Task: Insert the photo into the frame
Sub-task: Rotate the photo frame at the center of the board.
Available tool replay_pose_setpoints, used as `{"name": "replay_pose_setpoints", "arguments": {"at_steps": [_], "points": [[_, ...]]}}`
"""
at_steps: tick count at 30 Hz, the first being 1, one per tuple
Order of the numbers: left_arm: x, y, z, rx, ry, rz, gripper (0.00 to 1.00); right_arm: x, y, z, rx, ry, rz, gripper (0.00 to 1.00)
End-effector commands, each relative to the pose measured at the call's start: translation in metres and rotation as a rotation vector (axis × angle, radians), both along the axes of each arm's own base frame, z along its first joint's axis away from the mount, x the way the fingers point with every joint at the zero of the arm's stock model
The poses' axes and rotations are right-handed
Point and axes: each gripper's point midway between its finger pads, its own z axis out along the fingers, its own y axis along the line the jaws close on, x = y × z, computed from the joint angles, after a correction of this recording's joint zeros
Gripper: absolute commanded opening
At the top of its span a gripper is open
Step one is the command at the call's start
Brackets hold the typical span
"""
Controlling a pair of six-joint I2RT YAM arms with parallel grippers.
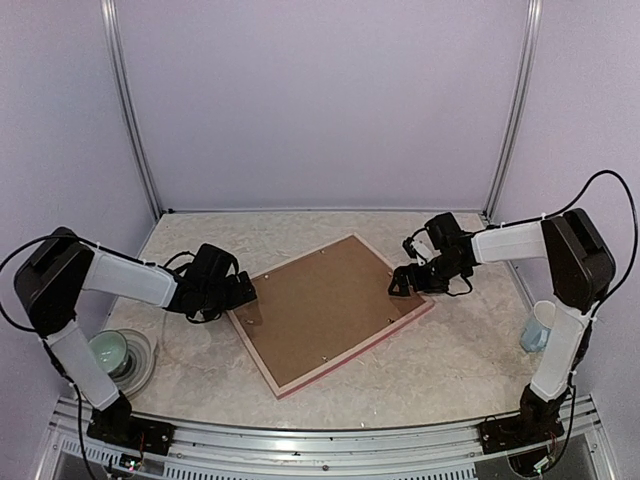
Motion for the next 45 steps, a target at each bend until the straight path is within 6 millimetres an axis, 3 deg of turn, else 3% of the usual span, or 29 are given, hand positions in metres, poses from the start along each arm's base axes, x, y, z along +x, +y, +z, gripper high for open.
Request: {"name": "replay_pose_setpoints", "arguments": {"at_steps": [1, 5, 9, 13, 16, 20, 24, 36, 45], "points": [[0.006, -0.027, -0.018, -0.05, 0.067, -0.097, 0.99, -0.035, 0.037, 0.023, 0.069, -0.011, 0.065, 0.99], [0.023, -0.027, -0.022, -0.045, 0.071, -0.087, 0.99, -0.056, 0.04, 0.026, 0.043, -0.009, 0.064, 0.99], [0.039, -0.019, -0.026, -0.035, 0.074, -0.057, 0.99, -0.061, 0.026, 0.031, -0.006, -0.022, 0.003, 0.99], [0.053, -0.007, -0.025, -0.033, 0.067, -0.023, 0.99, -0.052, 0.013, 0.048, -0.048, -0.074, -0.049, 0.99], [0.055, -0.002, -0.02, -0.036, 0.059, -0.018, 0.99, -0.032, 0.001, 0.063, -0.084, -0.109, -0.089, 0.99], [0.047, 0.001, -0.01, -0.034, 0.041, -0.032, 0.99, 0.0, -0.003, 0.077, -0.075, -0.133, -0.11, 0.99], [0.031, 0.006, 0.0, -0.016, 0.024, -0.045, 0.99, 0.016, -0.001, 0.061, -0.129, -0.108, -0.084, 0.99], [-0.023, -0.009, 0.029, 0.075, -0.026, -0.12, 0.99, 0.022, -0.013, 0.026, -0.224, -0.074, -0.076, 0.86], [-0.043, -0.009, 0.021, 0.099, -0.012, -0.13, 0.99, 0.019, -0.012, 0.013, -0.211, -0.047, -0.07, 0.76]]}}
